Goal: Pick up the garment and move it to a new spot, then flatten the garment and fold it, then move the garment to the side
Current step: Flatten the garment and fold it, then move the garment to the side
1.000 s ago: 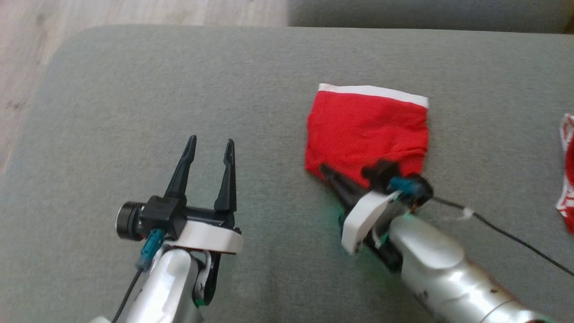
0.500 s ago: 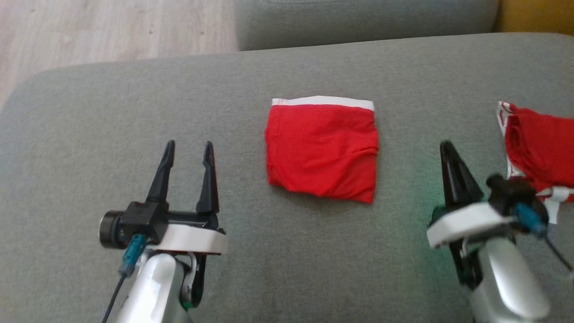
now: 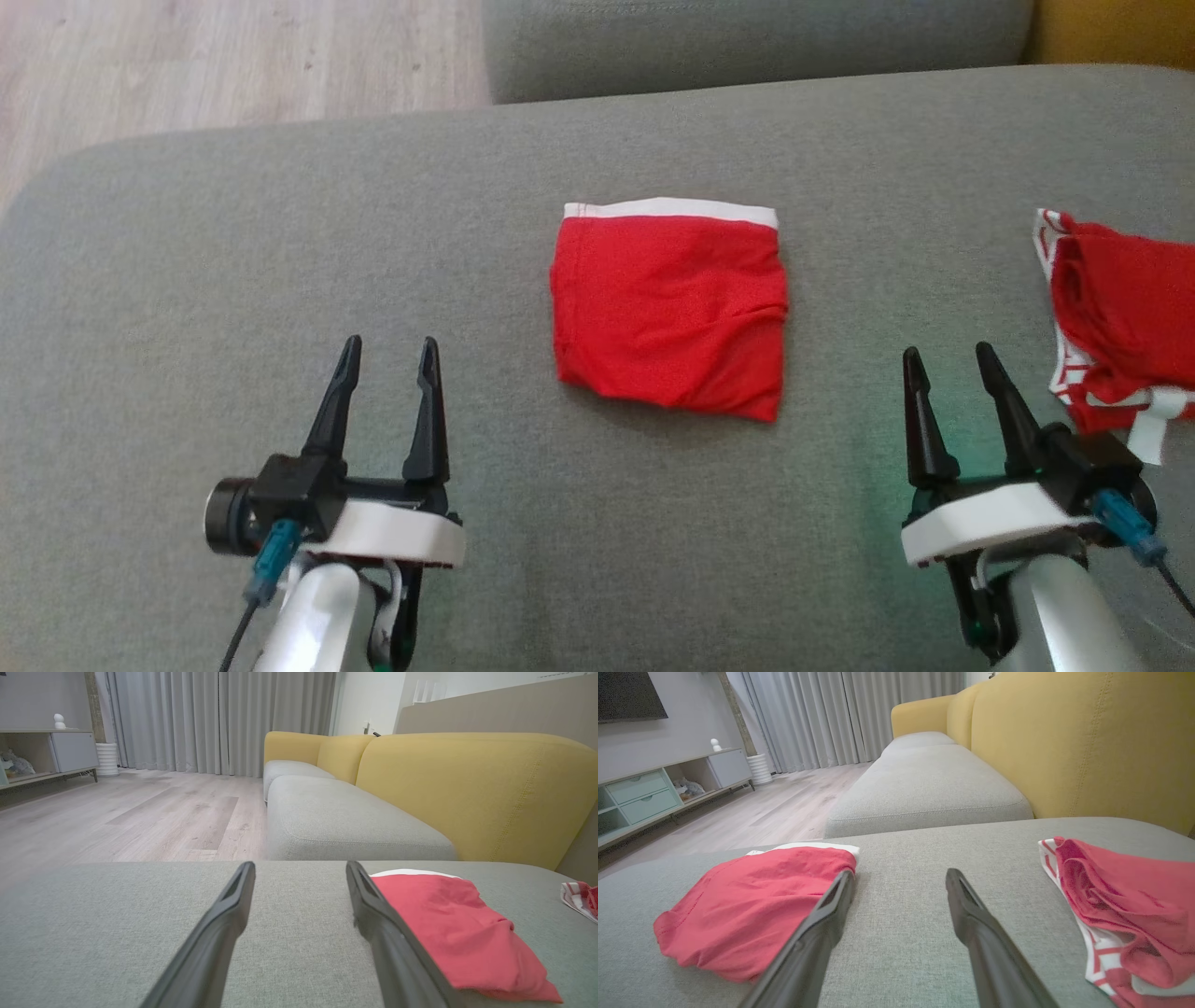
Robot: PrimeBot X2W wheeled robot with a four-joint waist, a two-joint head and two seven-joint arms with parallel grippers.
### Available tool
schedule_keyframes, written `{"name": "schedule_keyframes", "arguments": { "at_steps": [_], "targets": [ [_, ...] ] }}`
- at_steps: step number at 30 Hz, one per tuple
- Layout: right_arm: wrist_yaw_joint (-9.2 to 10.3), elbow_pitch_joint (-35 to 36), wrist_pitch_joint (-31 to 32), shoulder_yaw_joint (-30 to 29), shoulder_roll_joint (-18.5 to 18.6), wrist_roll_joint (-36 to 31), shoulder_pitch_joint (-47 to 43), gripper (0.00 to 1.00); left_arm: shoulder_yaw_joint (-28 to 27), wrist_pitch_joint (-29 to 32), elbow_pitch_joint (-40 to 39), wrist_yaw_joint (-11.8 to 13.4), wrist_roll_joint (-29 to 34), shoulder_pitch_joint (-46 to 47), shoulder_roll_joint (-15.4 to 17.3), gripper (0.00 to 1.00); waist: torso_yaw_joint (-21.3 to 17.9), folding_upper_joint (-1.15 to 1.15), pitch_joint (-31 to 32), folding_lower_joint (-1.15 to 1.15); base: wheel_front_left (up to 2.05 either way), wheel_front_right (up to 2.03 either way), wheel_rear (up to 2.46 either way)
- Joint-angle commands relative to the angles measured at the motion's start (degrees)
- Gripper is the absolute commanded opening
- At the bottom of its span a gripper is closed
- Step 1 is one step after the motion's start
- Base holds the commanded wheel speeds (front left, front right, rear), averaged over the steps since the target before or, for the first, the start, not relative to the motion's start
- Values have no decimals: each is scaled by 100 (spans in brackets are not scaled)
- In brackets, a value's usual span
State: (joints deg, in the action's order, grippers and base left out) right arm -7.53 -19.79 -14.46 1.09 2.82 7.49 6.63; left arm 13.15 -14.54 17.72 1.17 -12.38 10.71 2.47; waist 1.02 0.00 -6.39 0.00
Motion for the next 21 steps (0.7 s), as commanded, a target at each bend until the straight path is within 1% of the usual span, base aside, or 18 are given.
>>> {"name": "schedule_keyframes", "arguments": {
  "at_steps": [1,4,6,12,15,17,18,21],
  "targets": [
    [4,189,-53,134,7,-48,298,100,-130,-46,-202,-11,15,247,41,100,88,0,-79,0,0,0,0],
    [4,31,-27,178,7,-107,502,100,-47,-46,-227,-8,0,341,41,100,219,0,-199,0,0,0,0],
    [4,-207,226,304,7,-105,690,100,-17,-46,-243,7,-6,383,41,100,303,0,-293,0,0,0,0],
    [4,-943,736,541,7,329,1401,100,84,-46,-243,43,-20,480,41,100,588,0,-548,0,0,0,0],
    [4,-1446,940,518,6,454,1690,100,126,-46,-216,46,-36,518,41,100,723,0,-631,0,0,0,0],
    [4,-1778,1045,547,6,575,1863,100,153,-46,-209,47,-54,542,41,100,805,0,-673,0,0,0,0],
    [4,-1778,1045,547,6,575,1863,100,153,-46,-209,47,-54,542,41,100,805,0,-673,0,0,0,0],
    [4,-2263,1195,671,6,703,2080,100,176,-46,-204,59,-70,565,41,100,888,0,-713,0,0,0,0]
  ]
}}
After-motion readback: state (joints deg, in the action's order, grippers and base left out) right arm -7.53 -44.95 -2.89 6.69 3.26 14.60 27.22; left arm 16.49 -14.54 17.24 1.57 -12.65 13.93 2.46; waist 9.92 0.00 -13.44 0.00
